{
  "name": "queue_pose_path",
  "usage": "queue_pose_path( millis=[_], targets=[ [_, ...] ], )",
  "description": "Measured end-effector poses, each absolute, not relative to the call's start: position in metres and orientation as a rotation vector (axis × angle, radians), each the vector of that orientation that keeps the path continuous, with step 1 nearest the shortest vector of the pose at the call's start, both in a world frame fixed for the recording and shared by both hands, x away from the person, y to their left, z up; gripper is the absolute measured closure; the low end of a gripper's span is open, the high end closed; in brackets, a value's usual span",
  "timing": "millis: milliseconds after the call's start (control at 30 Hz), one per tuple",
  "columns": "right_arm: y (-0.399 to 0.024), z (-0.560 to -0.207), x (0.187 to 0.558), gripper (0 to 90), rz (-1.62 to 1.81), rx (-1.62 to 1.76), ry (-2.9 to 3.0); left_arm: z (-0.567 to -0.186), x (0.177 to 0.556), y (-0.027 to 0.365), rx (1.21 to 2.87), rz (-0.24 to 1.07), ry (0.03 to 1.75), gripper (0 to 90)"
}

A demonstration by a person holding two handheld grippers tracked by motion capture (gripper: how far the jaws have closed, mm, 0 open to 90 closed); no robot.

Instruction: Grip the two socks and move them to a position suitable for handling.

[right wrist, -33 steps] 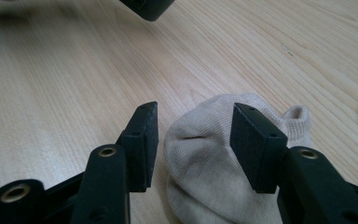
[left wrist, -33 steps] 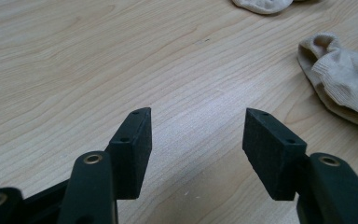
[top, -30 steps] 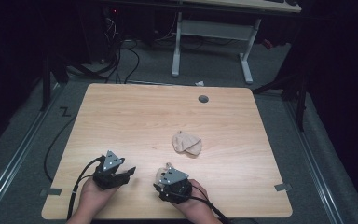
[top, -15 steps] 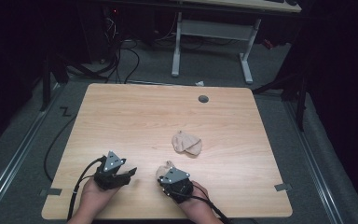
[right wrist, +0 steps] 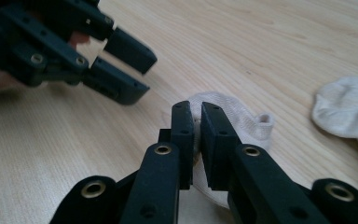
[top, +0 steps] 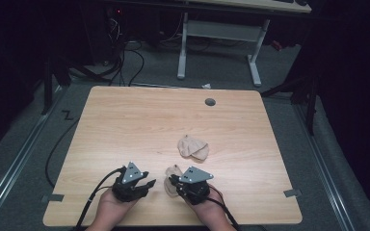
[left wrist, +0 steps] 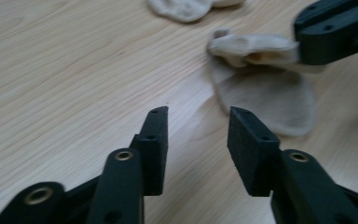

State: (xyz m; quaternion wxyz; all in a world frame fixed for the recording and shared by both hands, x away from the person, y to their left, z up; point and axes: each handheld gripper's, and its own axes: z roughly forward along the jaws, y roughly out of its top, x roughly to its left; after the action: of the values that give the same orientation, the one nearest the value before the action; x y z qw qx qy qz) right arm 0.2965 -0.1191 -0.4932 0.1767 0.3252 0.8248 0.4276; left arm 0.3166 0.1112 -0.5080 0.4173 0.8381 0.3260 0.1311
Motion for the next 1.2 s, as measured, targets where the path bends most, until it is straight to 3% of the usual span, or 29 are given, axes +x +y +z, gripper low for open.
queue_pose_path(
  millis=[233, 467, 1200],
  targets=[
    [-0.129, -0.491, 0.298, 84.1, 1.221, 0.949, 2.299, -0.51, 0.312, 0.081, 2.106, 0.272, 0.762, 71.9],
    [-0.137, -0.489, 0.299, 84.1, 1.23, 0.972, 2.275, -0.522, 0.309, 0.063, 2.215, 0.221, 0.696, 72.1],
    [-0.177, -0.497, 0.297, 83.6, 1.105, 1.092, 2.231, -0.523, 0.325, 0.107, 2.248, 0.306, 0.823, 71.0]
  ],
)
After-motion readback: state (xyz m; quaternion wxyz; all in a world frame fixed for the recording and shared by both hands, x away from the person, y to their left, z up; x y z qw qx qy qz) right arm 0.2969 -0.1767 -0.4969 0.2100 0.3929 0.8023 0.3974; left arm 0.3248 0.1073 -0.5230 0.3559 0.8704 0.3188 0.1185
